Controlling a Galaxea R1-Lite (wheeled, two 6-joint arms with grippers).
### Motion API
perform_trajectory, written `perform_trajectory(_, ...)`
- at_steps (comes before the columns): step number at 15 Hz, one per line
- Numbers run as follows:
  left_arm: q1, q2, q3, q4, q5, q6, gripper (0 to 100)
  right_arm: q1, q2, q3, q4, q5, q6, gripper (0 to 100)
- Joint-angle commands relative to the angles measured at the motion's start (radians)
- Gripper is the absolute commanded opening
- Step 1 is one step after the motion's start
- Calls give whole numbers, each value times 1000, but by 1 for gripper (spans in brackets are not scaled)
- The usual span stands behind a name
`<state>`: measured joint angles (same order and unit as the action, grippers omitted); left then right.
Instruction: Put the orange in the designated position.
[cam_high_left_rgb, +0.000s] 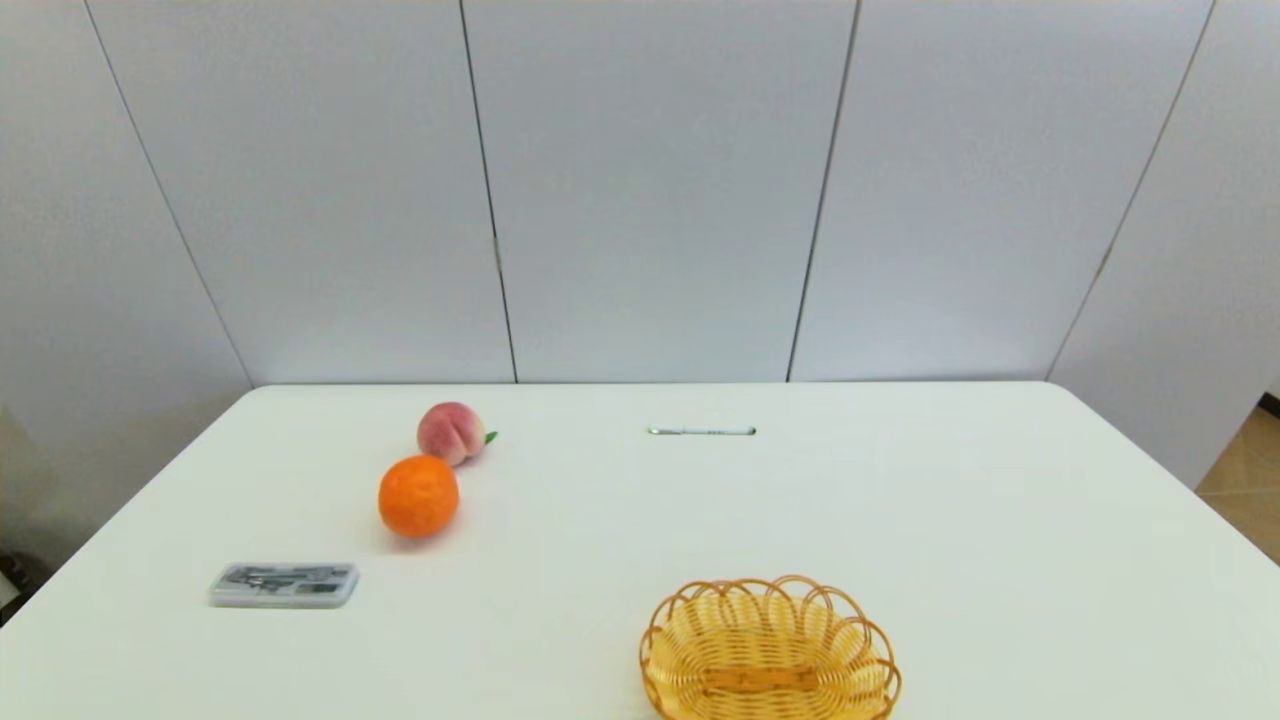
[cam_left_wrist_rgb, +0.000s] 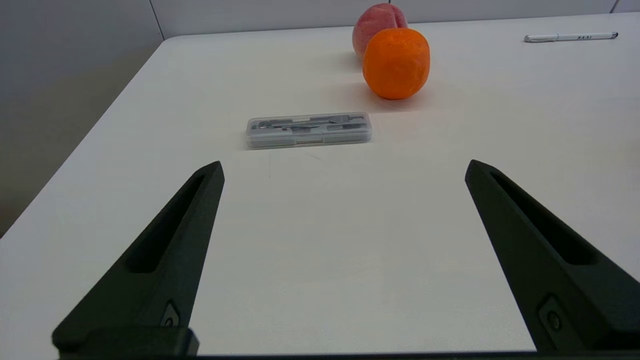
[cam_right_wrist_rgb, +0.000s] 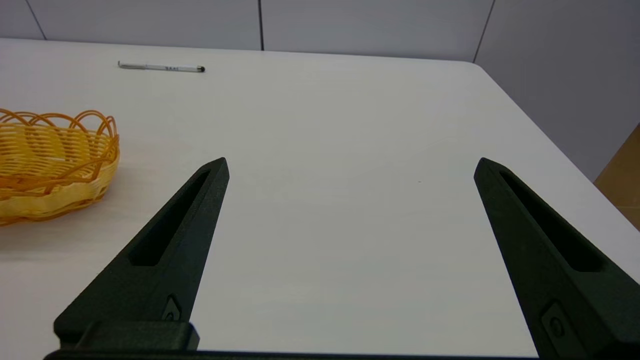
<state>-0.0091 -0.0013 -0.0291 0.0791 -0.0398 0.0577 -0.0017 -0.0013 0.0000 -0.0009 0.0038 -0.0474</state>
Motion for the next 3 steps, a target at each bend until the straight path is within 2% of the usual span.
perform_trajectory(1,0,1,0,1,0,1,100,0,1,0,-1,1,6,100)
perform_trajectory(3,0,0,0,1,0,1,100,0,1,0,1,1,8,100)
